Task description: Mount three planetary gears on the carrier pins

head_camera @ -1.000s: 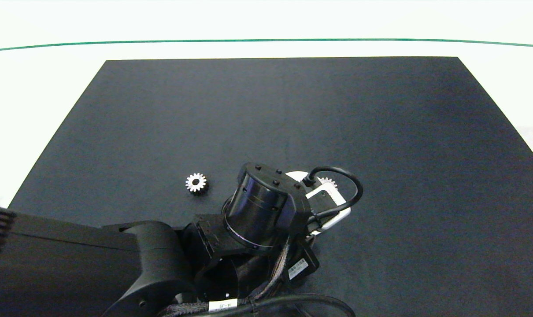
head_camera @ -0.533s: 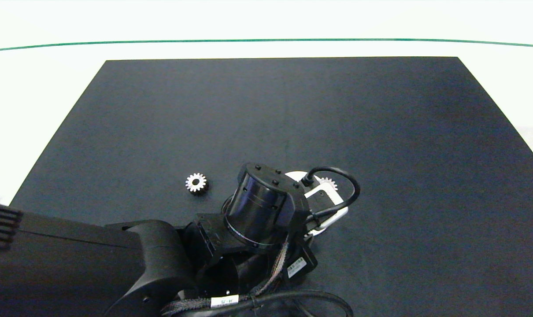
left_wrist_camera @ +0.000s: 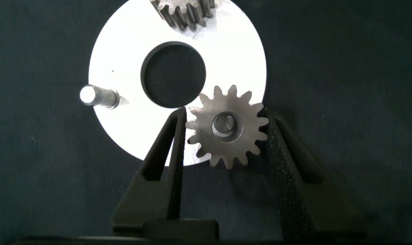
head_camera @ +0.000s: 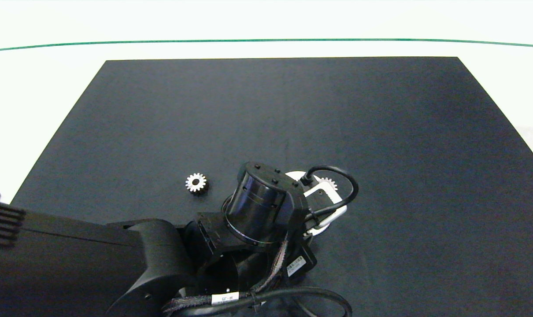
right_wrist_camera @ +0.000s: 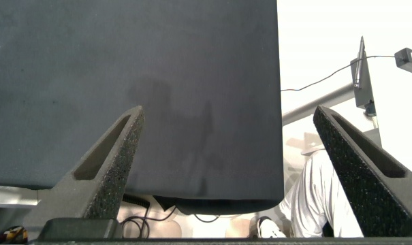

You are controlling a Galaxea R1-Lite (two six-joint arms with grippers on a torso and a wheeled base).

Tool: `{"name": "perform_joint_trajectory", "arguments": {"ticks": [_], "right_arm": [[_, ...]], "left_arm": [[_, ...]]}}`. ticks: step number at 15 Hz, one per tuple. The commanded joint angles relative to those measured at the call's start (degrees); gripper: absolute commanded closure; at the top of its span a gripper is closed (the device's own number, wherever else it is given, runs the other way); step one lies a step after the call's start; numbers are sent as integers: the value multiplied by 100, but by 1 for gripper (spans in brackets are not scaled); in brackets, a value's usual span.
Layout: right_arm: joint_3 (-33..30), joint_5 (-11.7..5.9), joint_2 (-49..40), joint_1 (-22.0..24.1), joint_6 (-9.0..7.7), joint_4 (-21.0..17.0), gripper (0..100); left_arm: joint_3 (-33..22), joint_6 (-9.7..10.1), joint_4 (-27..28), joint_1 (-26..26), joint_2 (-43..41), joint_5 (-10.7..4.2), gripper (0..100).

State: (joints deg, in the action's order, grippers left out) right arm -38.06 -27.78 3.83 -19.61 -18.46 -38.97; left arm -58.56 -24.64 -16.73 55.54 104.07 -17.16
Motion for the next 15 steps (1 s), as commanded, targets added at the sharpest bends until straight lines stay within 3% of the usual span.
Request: {"name": "perform_joint_trajectory", "arguments": {"ticks": [1,8,9,15], "right_arm": [[-9,-17,4,2,-18,-23,0],[0,-17,22,-25,-9,-23,0],[0,-17,22,-25,-9,-23,0],[0,-17,13,-34,-9,-23,0]], "left_arm": [[-15,-15,-15,1,87,-6,87],[-50,3,-6,1,175,3,87],[-50,12,-6,1,184,3,0],[-76,3,3,1,175,3,0]]}}
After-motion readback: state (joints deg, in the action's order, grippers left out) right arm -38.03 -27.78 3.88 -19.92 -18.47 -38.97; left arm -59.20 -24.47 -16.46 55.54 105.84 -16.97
